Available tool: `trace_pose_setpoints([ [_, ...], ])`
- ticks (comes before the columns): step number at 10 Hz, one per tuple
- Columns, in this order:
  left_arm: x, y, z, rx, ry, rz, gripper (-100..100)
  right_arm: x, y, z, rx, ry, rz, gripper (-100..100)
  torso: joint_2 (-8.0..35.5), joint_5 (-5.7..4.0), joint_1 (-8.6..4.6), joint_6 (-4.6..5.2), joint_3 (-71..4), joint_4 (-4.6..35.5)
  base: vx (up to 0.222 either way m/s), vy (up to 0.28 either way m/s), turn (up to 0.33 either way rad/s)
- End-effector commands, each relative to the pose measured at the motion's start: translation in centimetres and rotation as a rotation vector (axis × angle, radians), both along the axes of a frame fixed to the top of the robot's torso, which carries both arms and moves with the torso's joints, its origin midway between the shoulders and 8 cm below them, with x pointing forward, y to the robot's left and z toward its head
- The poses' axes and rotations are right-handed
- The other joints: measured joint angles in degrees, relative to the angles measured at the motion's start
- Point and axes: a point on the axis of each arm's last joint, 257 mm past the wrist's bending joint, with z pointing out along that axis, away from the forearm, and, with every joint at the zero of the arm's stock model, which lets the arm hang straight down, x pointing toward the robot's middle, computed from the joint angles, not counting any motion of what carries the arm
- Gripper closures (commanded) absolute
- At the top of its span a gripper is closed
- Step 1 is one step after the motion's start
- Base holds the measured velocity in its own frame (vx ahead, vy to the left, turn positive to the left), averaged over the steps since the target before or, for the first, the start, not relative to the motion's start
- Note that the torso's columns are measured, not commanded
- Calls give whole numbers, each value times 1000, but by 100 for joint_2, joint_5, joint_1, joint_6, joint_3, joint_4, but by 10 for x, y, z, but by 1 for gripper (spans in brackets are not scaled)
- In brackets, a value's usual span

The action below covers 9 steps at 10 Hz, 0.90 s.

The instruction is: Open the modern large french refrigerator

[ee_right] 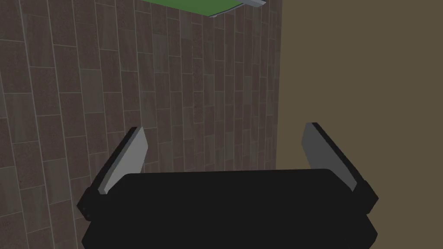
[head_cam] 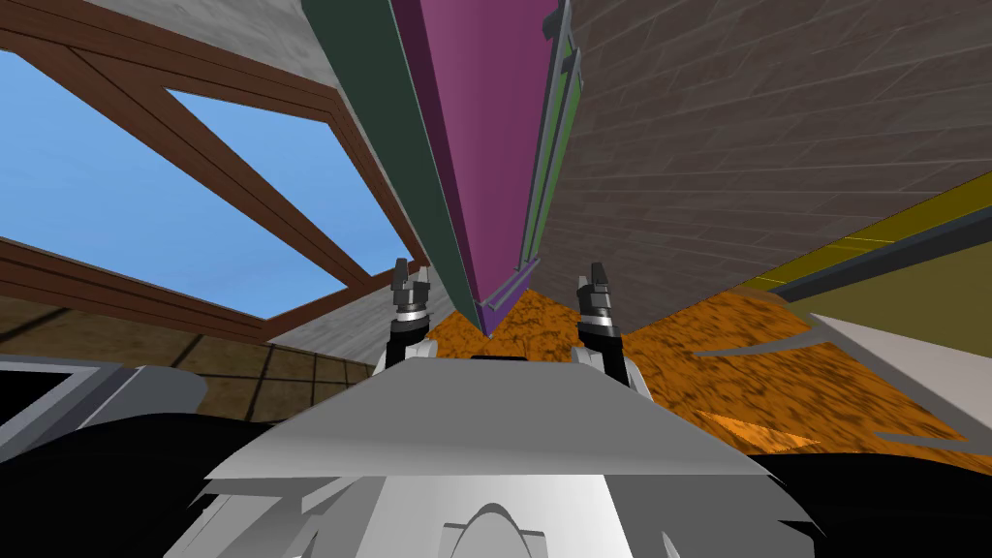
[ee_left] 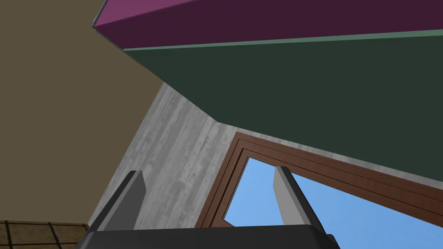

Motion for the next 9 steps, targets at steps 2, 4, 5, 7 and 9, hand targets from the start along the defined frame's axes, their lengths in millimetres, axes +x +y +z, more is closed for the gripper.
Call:
trace_pose_setpoints([
  [2,0,0,0,0,0,0,0,0,0,0,0,0,0,0,597,0,0,0,-1200,600,0,0,0],
  [4,0,0,0,0,0,0,0,0,0,0,0,0,0,0,1422,0,0,0,-2850,1424,0,0,0],
  [5,0,0,0,0,0,0,0,0,0,0,0,0,0,0,1845,0,0,0,-3692,1846,0,0,0],
  [7,0,0,0,0,0,0,0,0,0,0,0,0,0,0,2693,0,0,0,-5381,2691,0,0,0],
  [9,0,0,0,0,0,0,0,0,0,0,0,0,0,0,3539,0,0,0,-7073,3537,0,0,0],
])
